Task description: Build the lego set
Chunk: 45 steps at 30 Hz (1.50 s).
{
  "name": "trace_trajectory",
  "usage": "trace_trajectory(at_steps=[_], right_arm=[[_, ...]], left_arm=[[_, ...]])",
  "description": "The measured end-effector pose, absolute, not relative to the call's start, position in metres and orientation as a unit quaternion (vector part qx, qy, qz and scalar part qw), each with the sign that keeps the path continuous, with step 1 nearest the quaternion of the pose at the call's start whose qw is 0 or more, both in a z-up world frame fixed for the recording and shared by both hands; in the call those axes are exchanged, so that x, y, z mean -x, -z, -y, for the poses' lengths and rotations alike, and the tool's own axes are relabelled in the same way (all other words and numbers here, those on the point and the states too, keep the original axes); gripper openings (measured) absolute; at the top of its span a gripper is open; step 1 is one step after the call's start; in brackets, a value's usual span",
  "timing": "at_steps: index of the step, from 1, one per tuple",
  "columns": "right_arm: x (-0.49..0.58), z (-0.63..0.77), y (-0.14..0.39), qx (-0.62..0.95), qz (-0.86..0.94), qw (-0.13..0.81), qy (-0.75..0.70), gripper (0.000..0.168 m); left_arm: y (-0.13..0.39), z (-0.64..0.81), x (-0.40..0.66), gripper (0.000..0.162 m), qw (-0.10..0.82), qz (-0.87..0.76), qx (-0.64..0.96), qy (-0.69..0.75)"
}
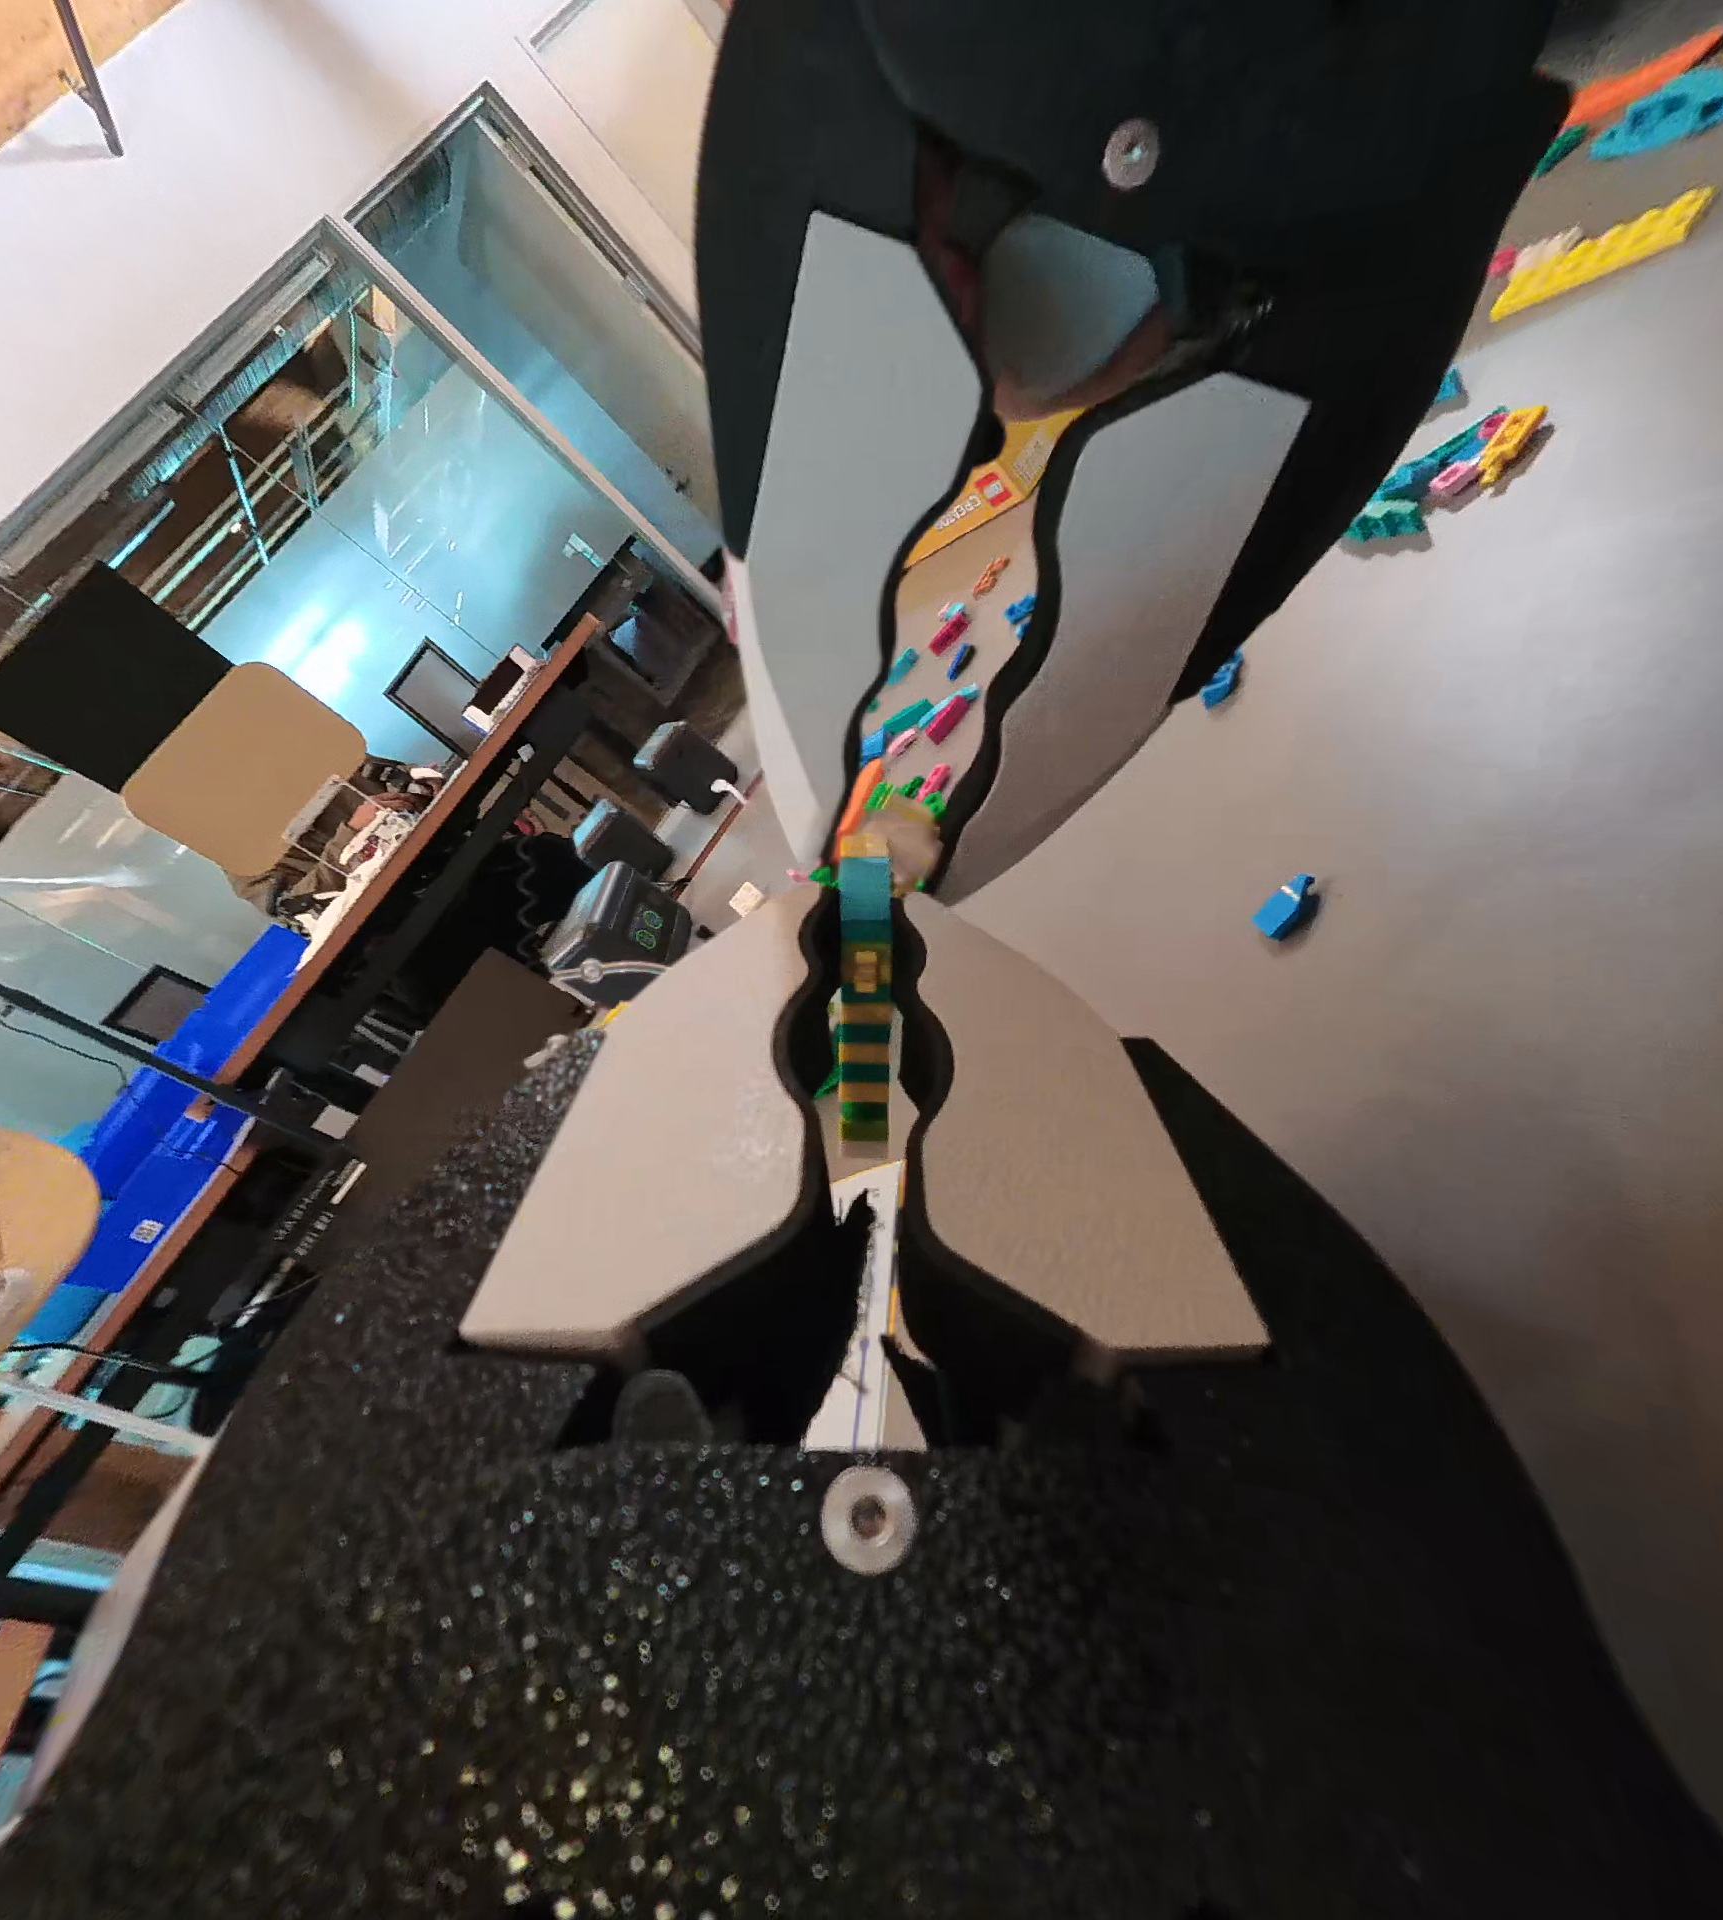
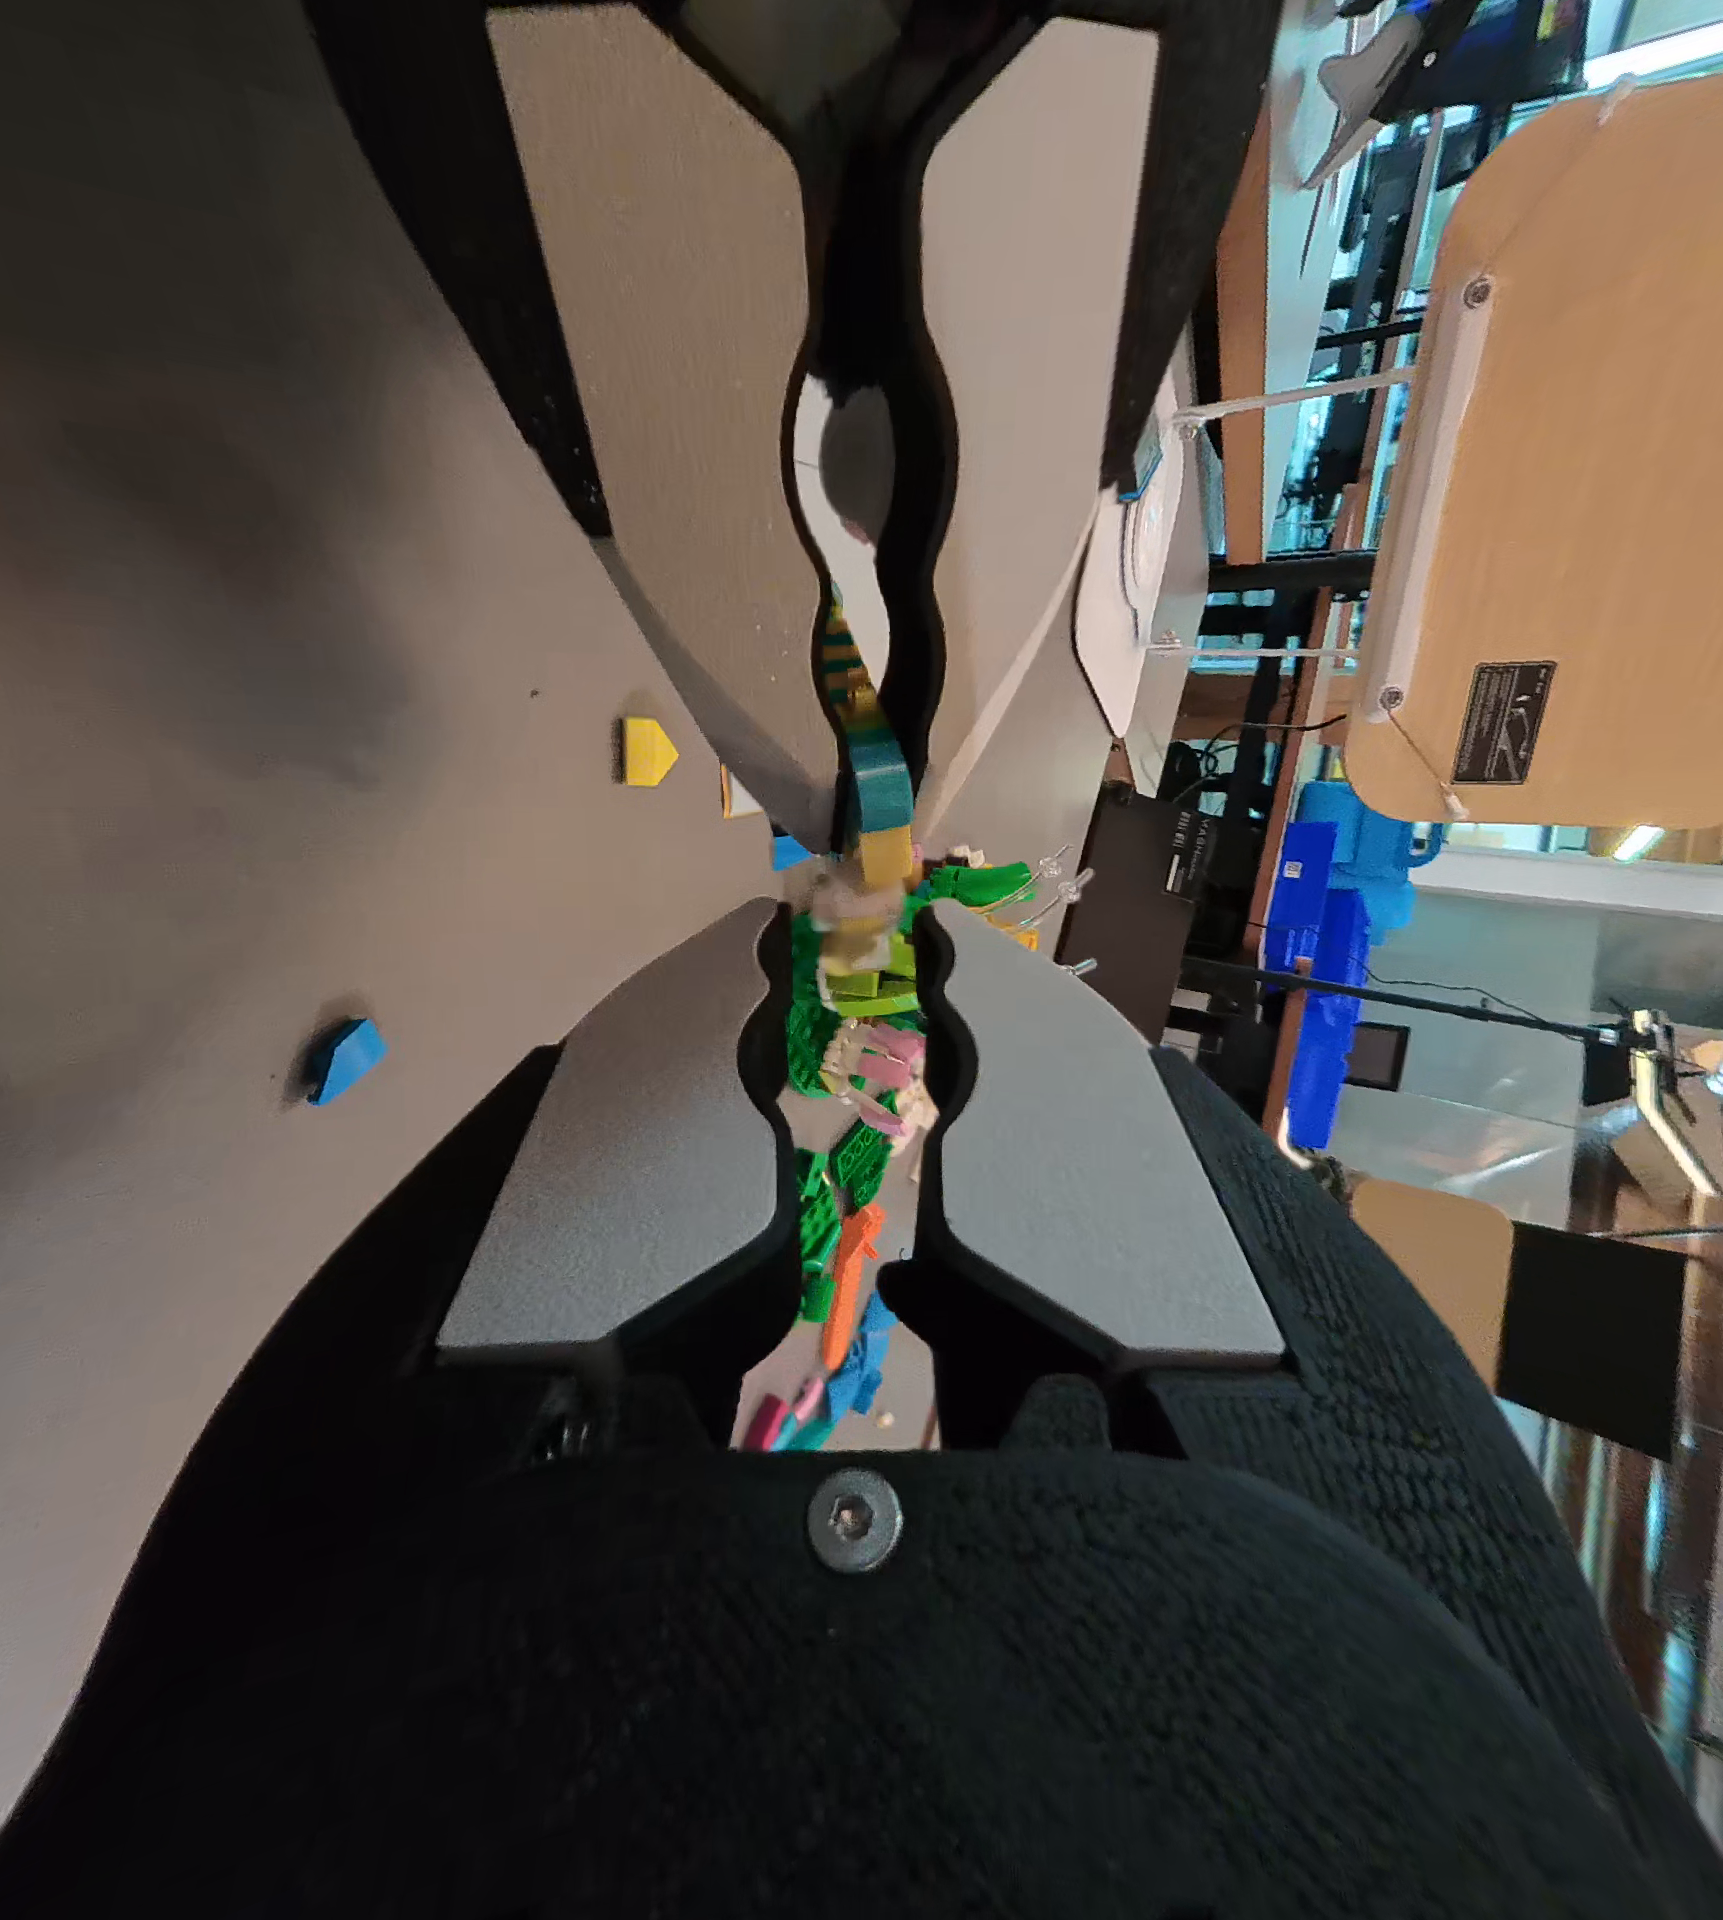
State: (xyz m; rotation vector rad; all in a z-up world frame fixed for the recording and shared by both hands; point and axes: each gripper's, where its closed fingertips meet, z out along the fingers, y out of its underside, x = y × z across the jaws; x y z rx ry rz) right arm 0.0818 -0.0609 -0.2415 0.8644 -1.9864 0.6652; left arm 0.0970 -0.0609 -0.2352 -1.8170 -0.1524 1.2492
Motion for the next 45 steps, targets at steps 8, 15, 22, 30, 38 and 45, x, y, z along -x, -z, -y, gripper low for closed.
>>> trace_trajectory(at_steps=[8, 15, 22, 30, 38, 45], right_arm=[[-0.079, 0.056, 0.241, -0.336, 0.809, 0.408, -0.259, 0.013], [-0.066, 0.009, 0.283, -0.303, 0.911, 0.252, -0.121, 0.014], [-0.074, 0.003, 0.305, -0.302, 0.936, 0.159, -0.084, 0.014], [-0.078, 0.002, 0.321, -0.285, 0.944, 0.131, -0.097, 0.017], [-0.101, 0.061, 0.232, -0.178, 0.885, 0.055, -0.428, 0.025], [-0.118, 0.073, 0.215, -0.166, 0.861, -0.02, -0.481, 0.019]], left_arm=[[0.235, 0.062, -0.097, 0.008, 0.453, 0.059, 0.734, -0.502], [0.218, 0.072, -0.094, 0.008, 0.594, 0.164, 0.689, -0.381], [0.2, 0.085, -0.095, 0.008, 0.697, 0.201, 0.625, -0.289], [0.201, 0.085, -0.097, 0.008, 0.713, 0.192, 0.614, -0.277], [0.199, 0.076, -0.107, 0.008, 0.75, 0.171, 0.606, -0.202], [0.204, 0.067, -0.113, 0.008, 0.748, 0.15, 0.62, -0.181]])
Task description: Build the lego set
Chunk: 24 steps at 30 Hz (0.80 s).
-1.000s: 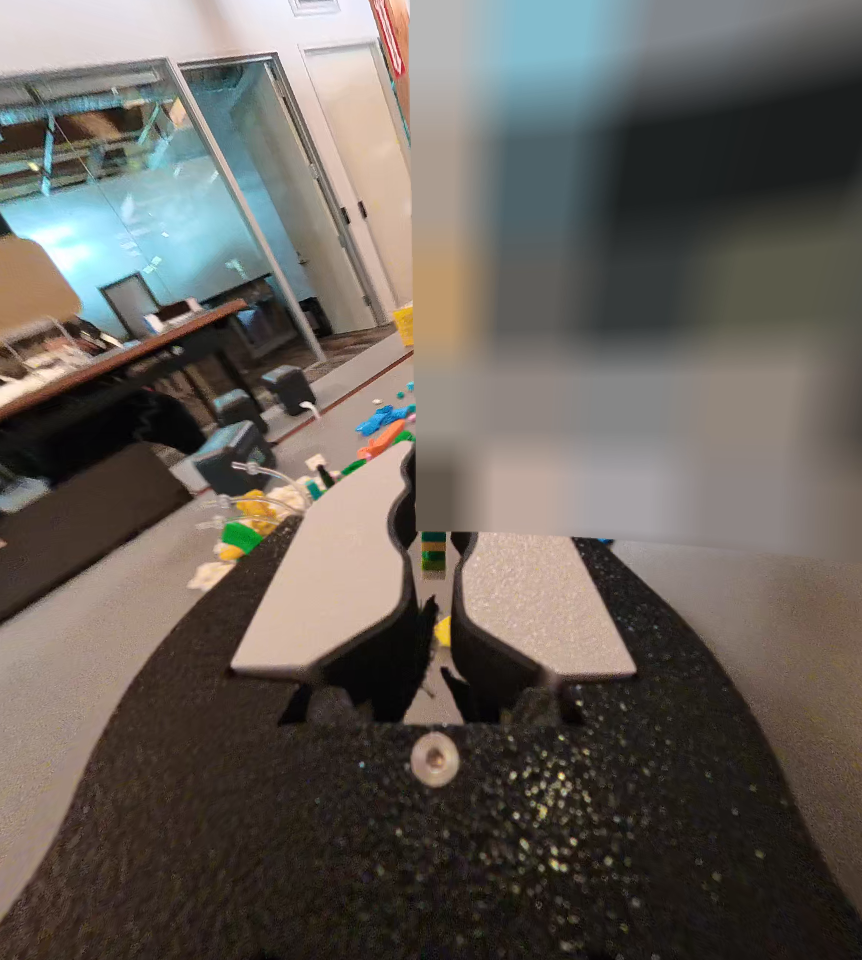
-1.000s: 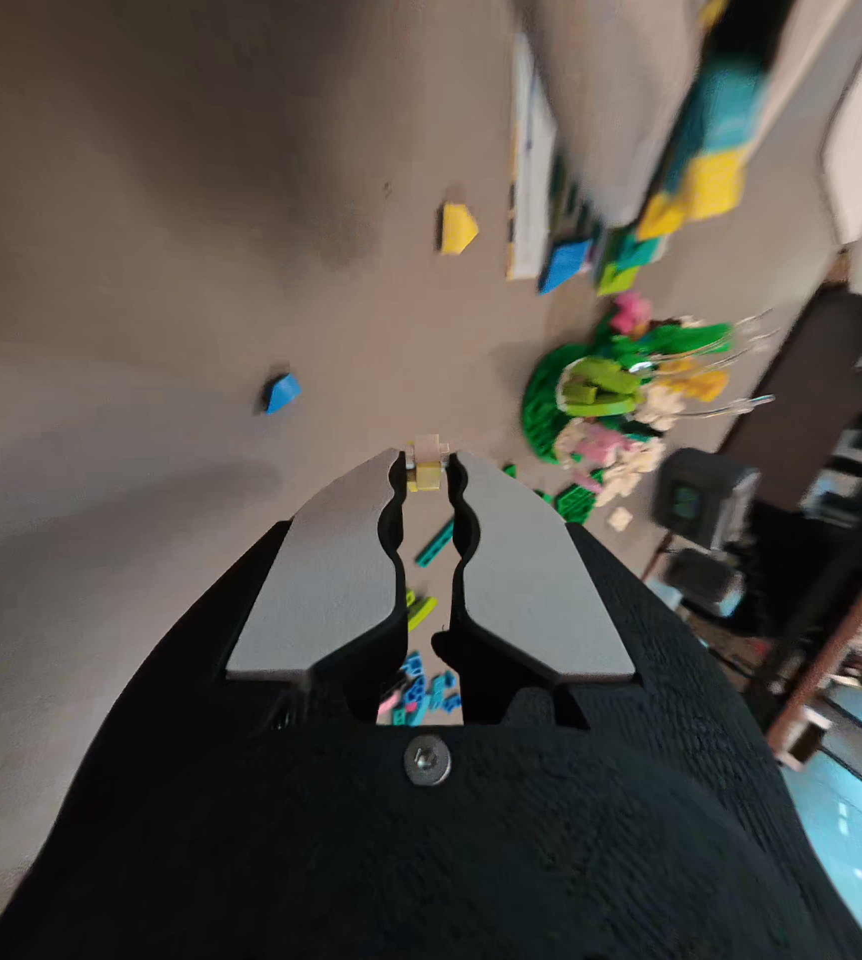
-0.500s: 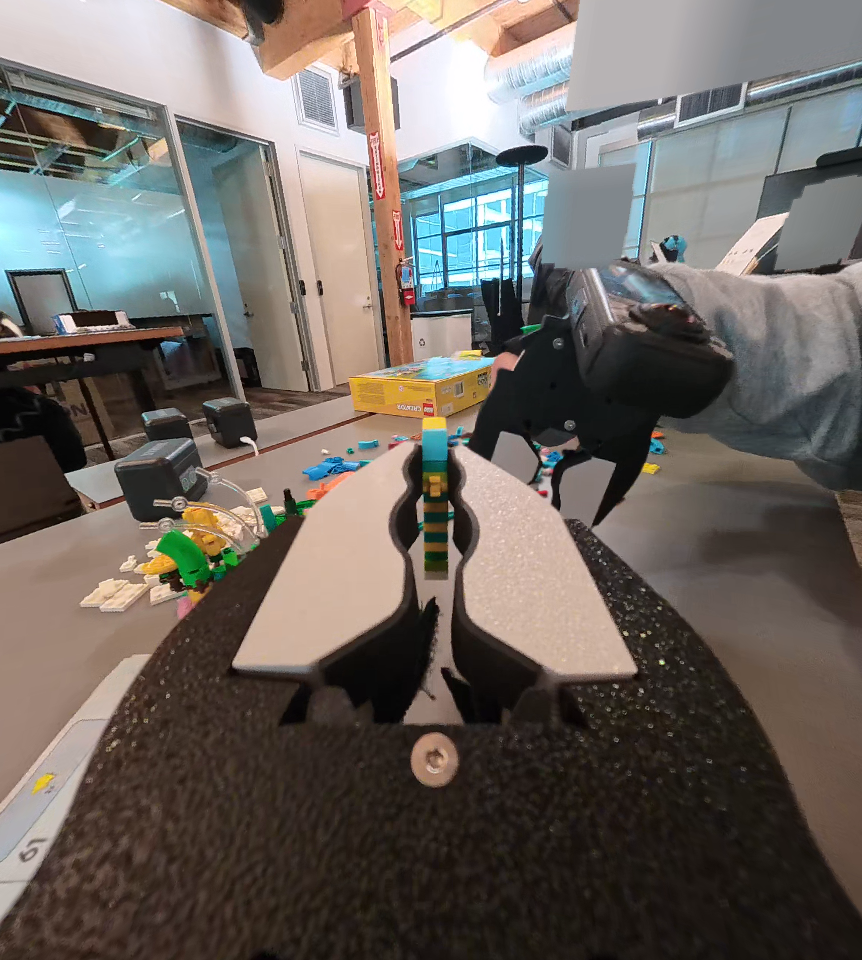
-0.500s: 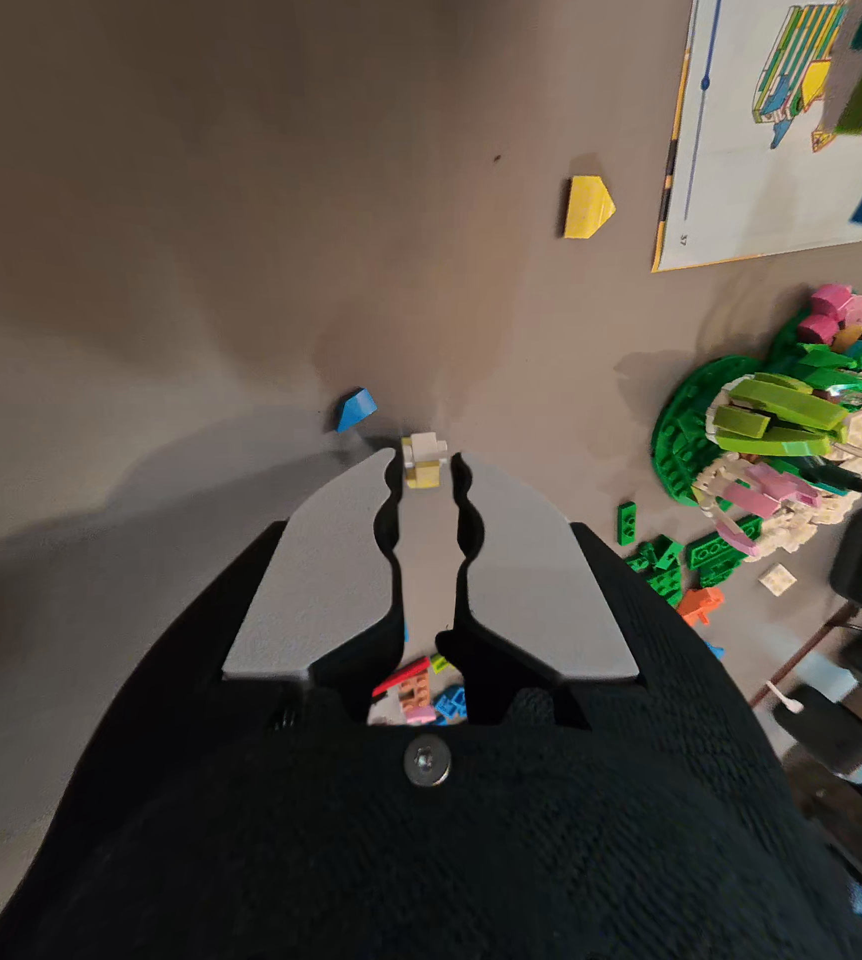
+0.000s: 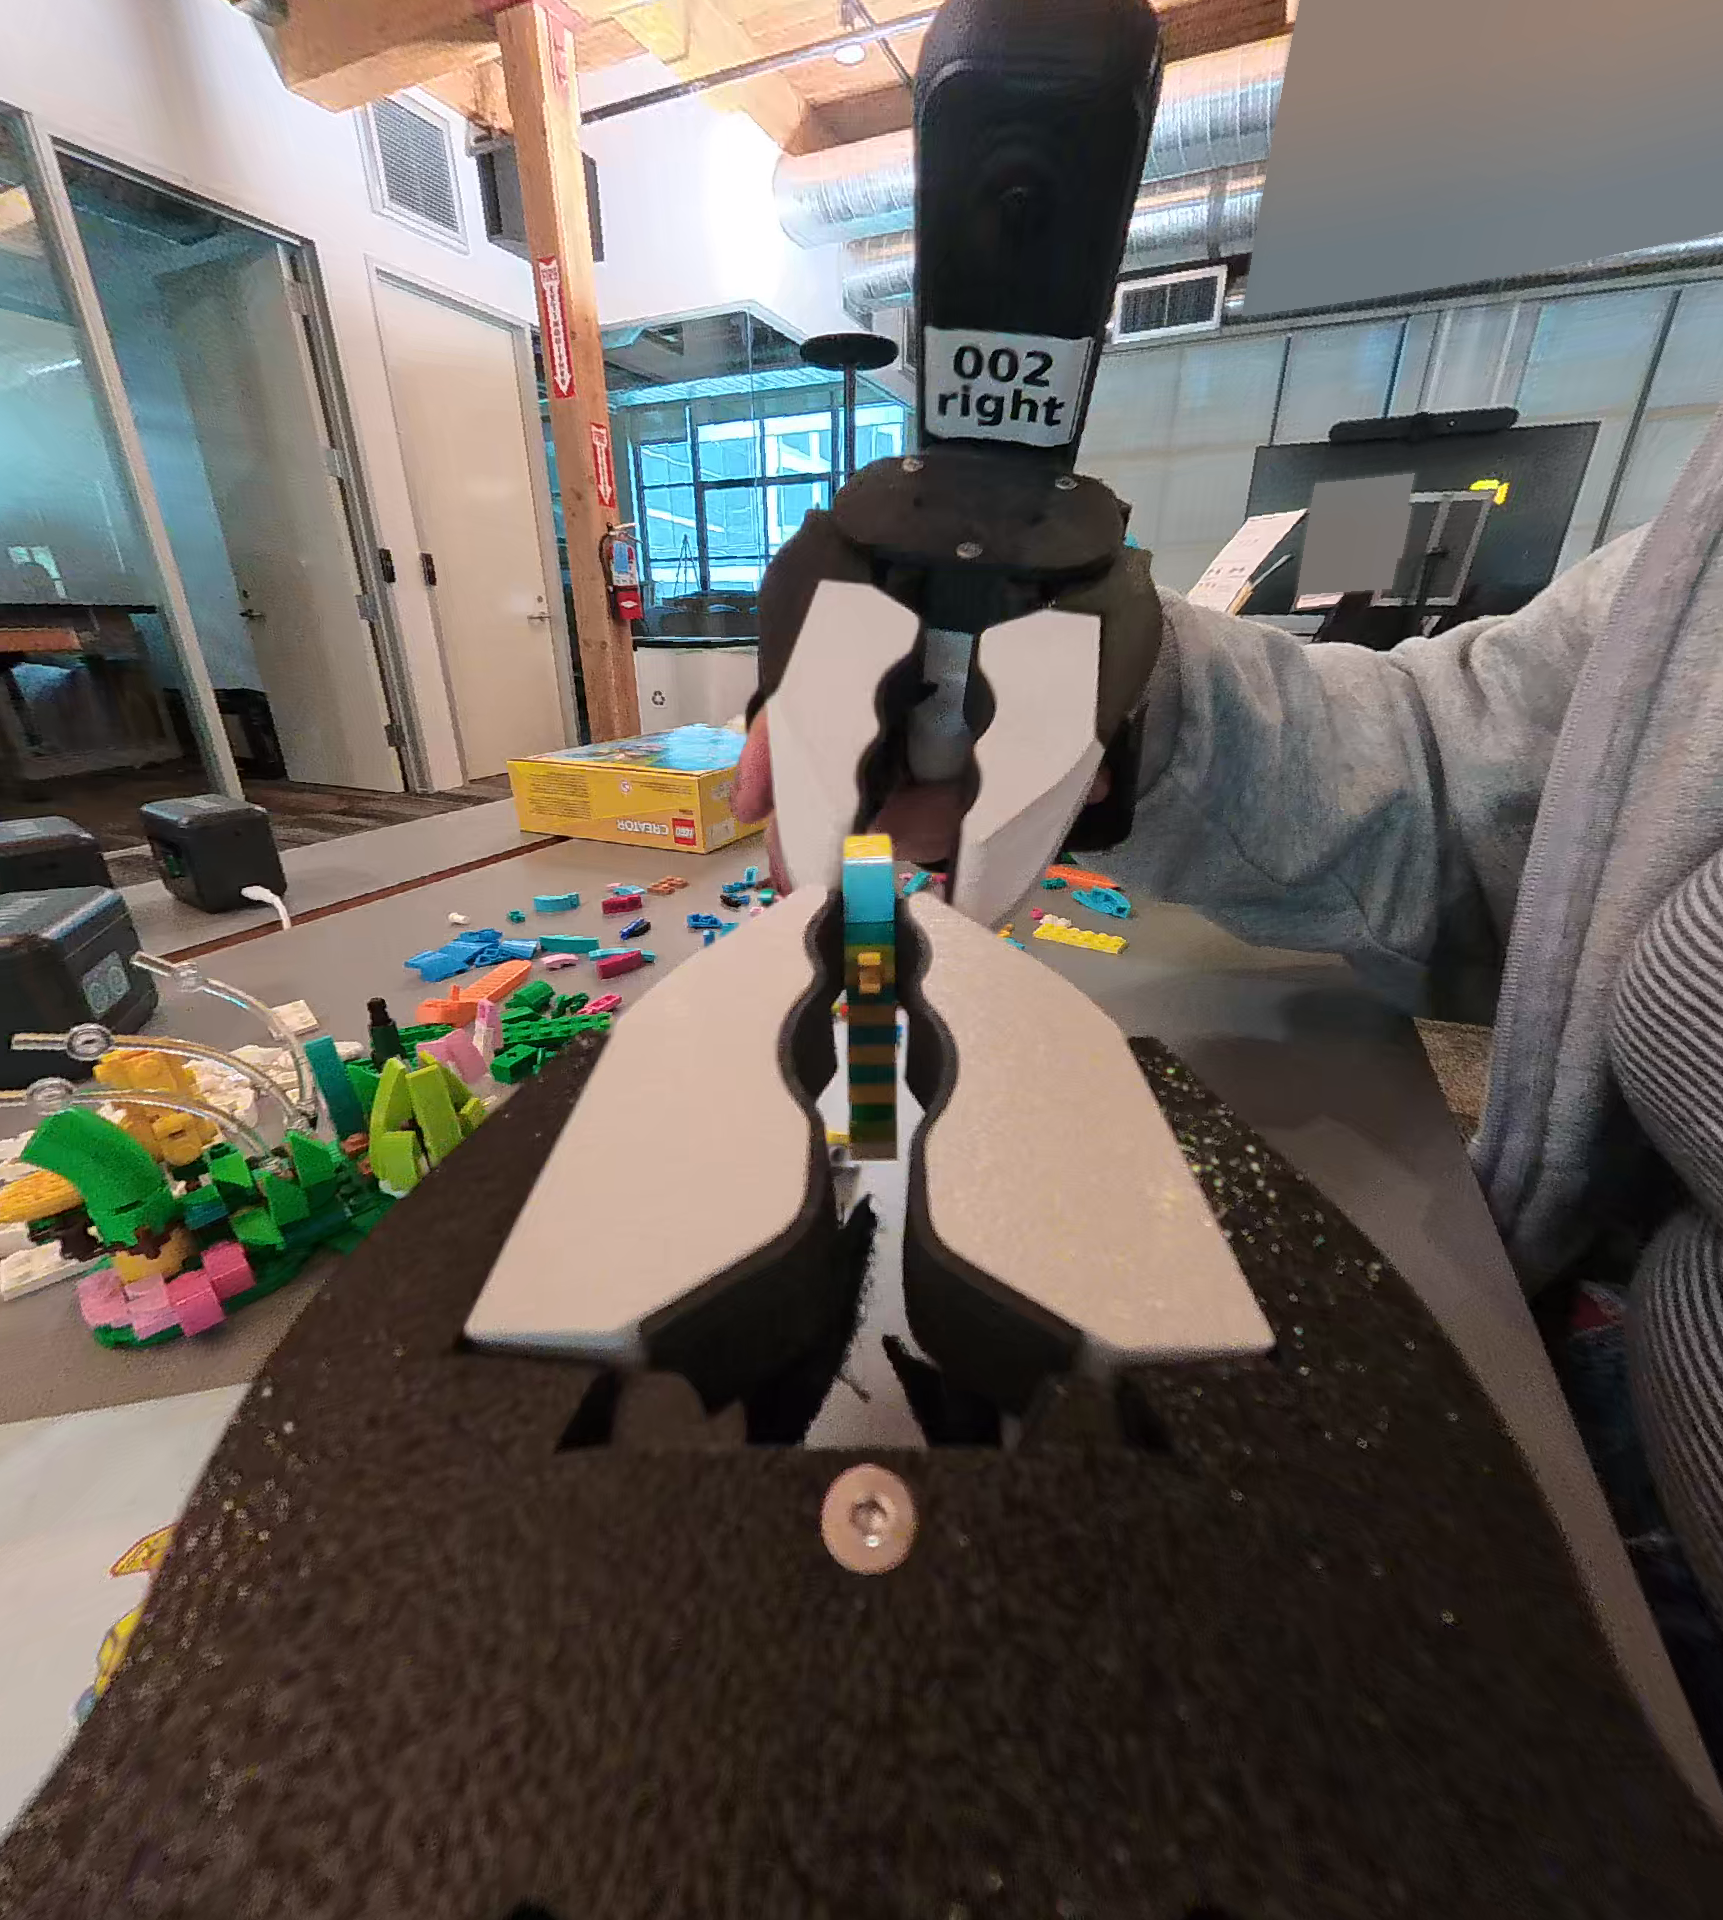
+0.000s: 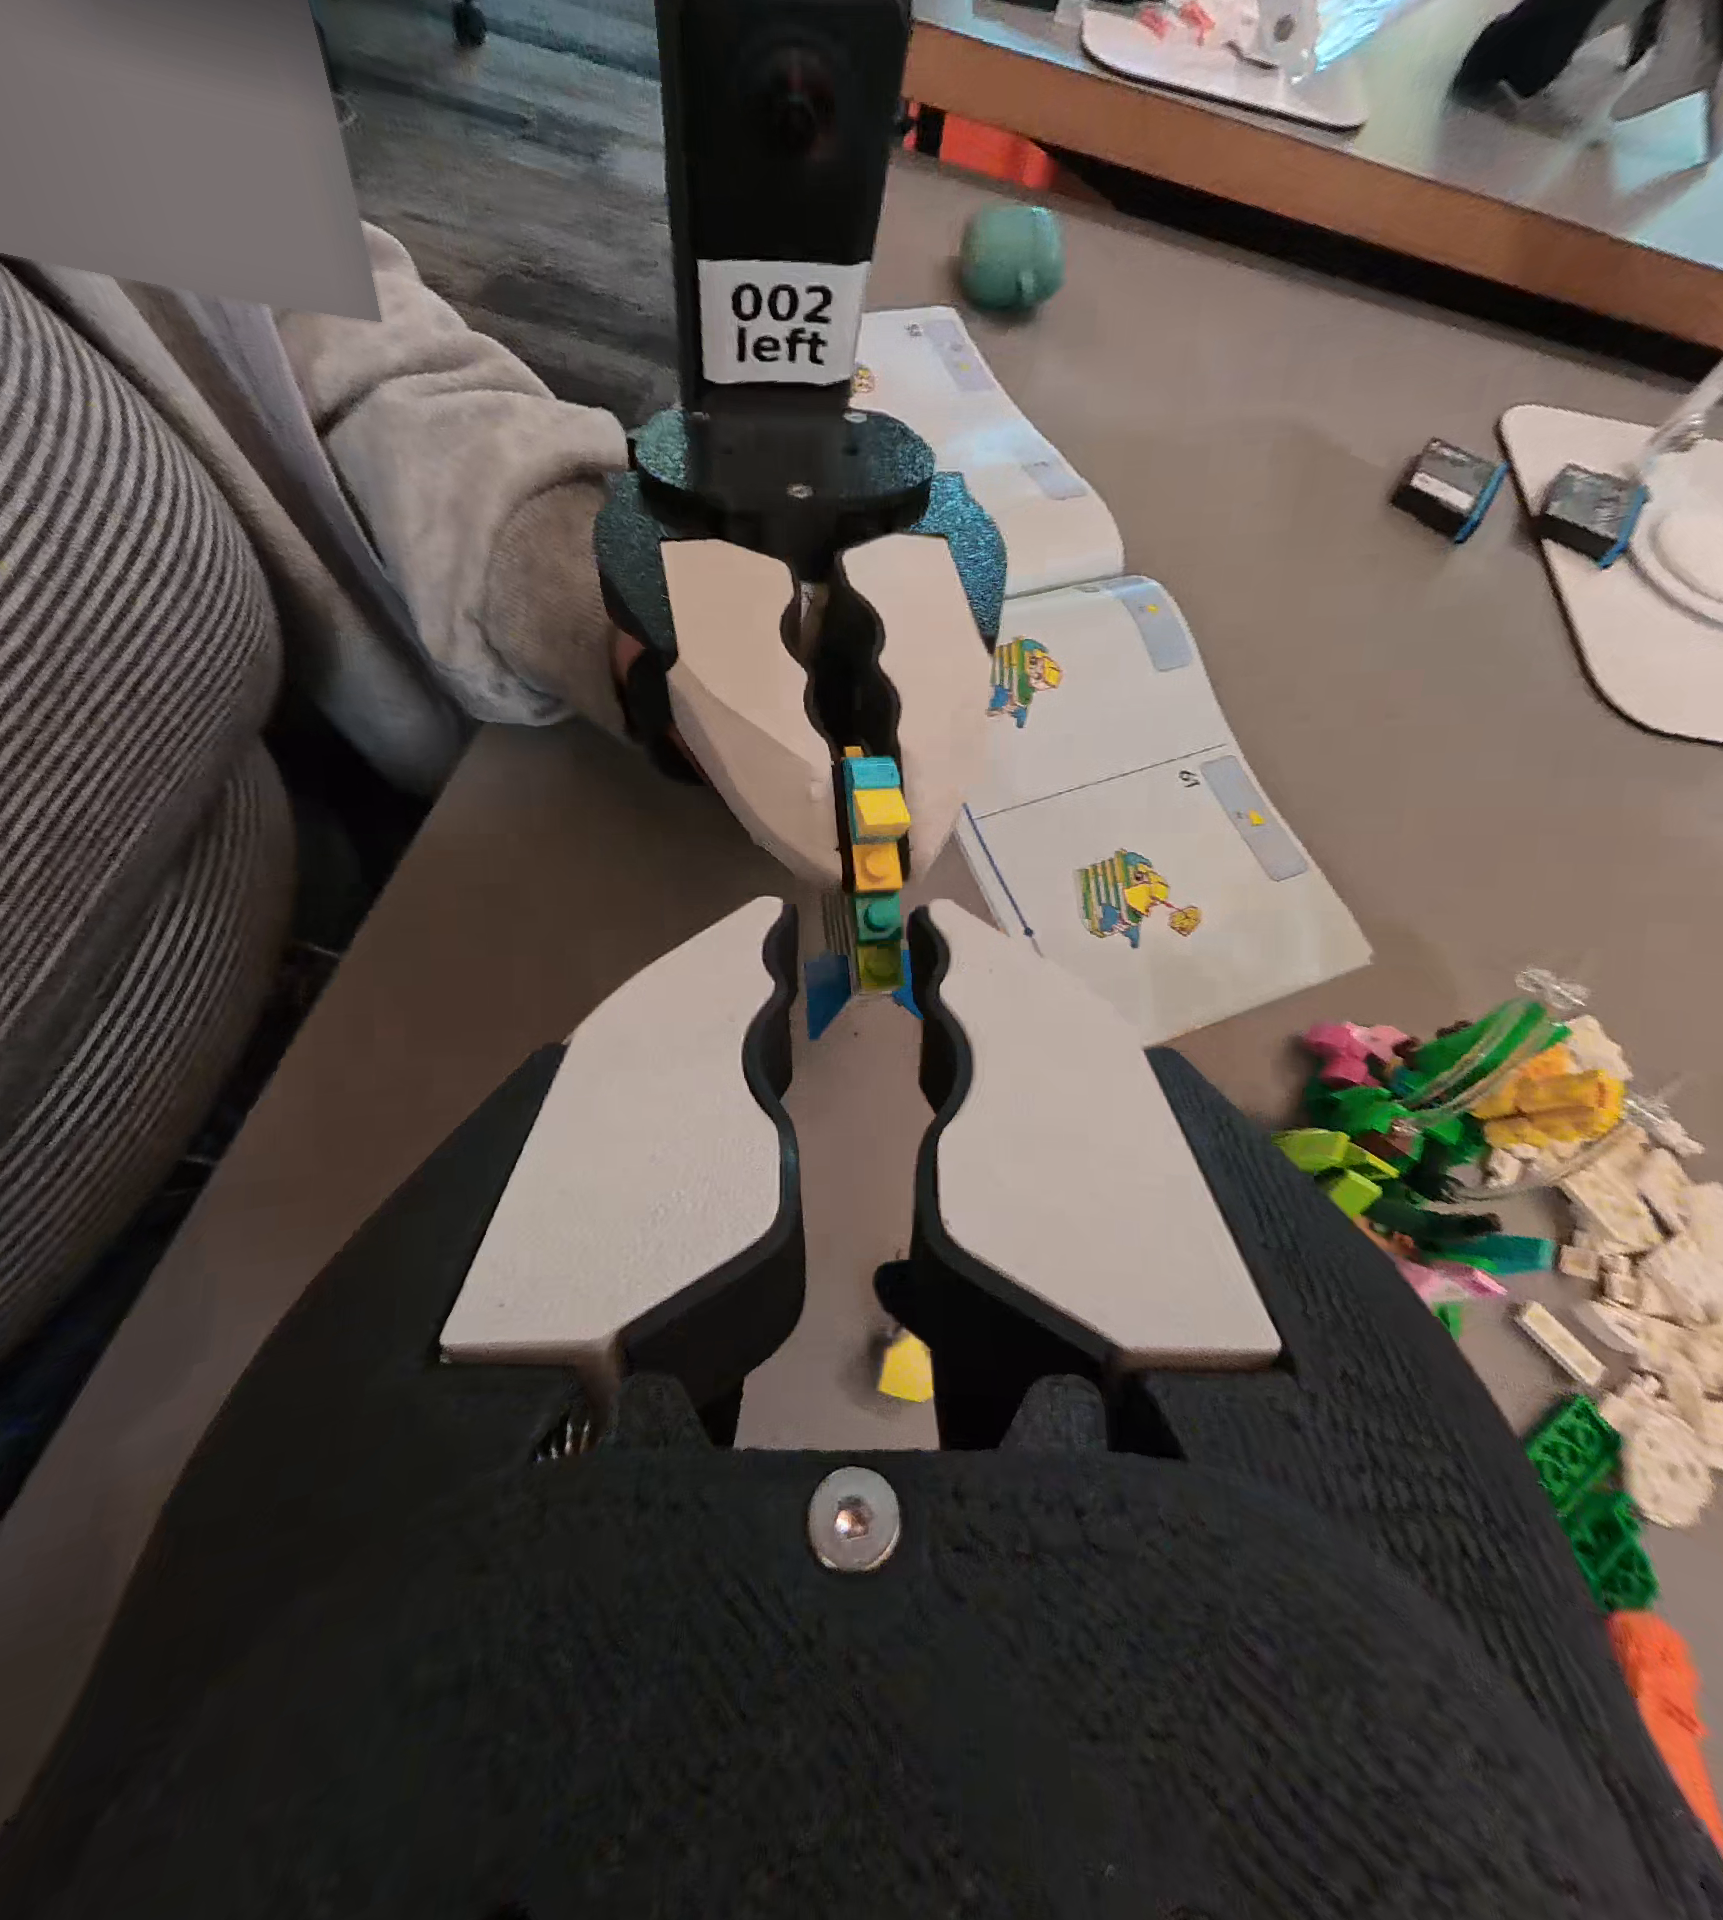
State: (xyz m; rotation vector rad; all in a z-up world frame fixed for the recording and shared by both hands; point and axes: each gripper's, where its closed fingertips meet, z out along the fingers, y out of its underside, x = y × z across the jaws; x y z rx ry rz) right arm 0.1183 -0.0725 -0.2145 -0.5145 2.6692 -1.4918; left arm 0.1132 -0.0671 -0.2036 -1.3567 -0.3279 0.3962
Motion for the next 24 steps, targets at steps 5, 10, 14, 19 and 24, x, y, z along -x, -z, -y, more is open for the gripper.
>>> trace_trajectory(at_steps=[5, 10, 14, 19, 24], right_arm=[[-0.115, 0.071, 0.212, 0.161, -0.856, 0.014, 0.491, 0.007], [-0.111, 0.067, 0.204, 0.131, -0.842, 0.044, 0.521, 0.007], [-0.102, 0.059, 0.207, 0.126, -0.843, 0.016, 0.522, 0.013], [-0.069, 0.016, 0.269, 0.094, -0.919, -0.039, 0.382, 0.031], [-0.064, 0.001, 0.305, 0.024, -0.937, -0.043, 0.344, 0.033]], left_arm=[[0.204, 0.067, -0.111, 0.014, 0.747, 0.16, 0.617, -0.189], [0.214, 0.062, -0.106, 0.011, 0.718, 0.17, 0.648, -0.186], [0.217, 0.062, -0.105, 0.008, 0.704, 0.174, 0.66, -0.196], [0.217, 0.072, -0.095, 0.008, 0.695, 0.204, 0.65, -0.232], [0.217, 0.083, -0.087, 0.008, 0.672, 0.223, 0.644, -0.289]])
